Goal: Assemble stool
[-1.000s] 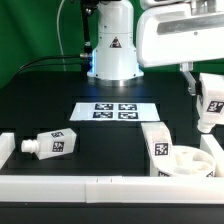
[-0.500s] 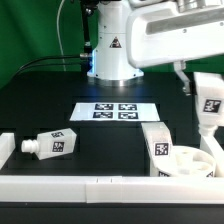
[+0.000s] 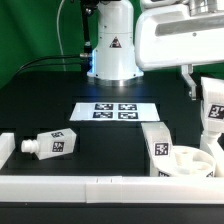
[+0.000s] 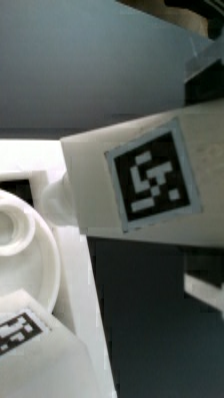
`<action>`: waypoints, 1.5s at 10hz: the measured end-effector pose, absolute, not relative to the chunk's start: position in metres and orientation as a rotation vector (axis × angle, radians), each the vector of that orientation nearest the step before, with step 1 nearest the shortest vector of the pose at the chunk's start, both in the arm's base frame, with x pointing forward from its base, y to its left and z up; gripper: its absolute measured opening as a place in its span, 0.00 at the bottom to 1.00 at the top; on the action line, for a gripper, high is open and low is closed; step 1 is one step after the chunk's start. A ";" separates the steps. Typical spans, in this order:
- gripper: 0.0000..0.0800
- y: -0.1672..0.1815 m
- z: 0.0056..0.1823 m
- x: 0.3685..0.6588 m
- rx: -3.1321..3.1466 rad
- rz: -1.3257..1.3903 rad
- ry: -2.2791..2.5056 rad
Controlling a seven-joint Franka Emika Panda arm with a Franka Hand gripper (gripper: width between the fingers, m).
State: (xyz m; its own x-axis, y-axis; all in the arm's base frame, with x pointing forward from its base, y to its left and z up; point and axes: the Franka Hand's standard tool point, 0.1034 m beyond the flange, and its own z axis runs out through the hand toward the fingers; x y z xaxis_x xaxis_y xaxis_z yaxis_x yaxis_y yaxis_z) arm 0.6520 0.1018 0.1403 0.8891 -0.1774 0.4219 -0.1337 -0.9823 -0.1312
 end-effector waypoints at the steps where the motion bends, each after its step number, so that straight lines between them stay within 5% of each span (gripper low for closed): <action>1: 0.40 0.097 0.129 0.645 -2.962 -0.706 0.246; 15: 0.40 0.106 0.087 0.632 -2.995 -0.699 0.215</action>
Offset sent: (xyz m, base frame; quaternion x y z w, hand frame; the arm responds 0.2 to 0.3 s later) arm -0.0082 0.0034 -0.0153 0.0030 0.0187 0.0065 0.9998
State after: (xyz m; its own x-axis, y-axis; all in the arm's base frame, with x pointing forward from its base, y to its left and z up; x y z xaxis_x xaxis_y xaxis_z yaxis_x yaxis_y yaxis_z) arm 0.6317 0.1059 0.0866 0.8876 -0.1484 0.4359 -0.1220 -0.9886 -0.0882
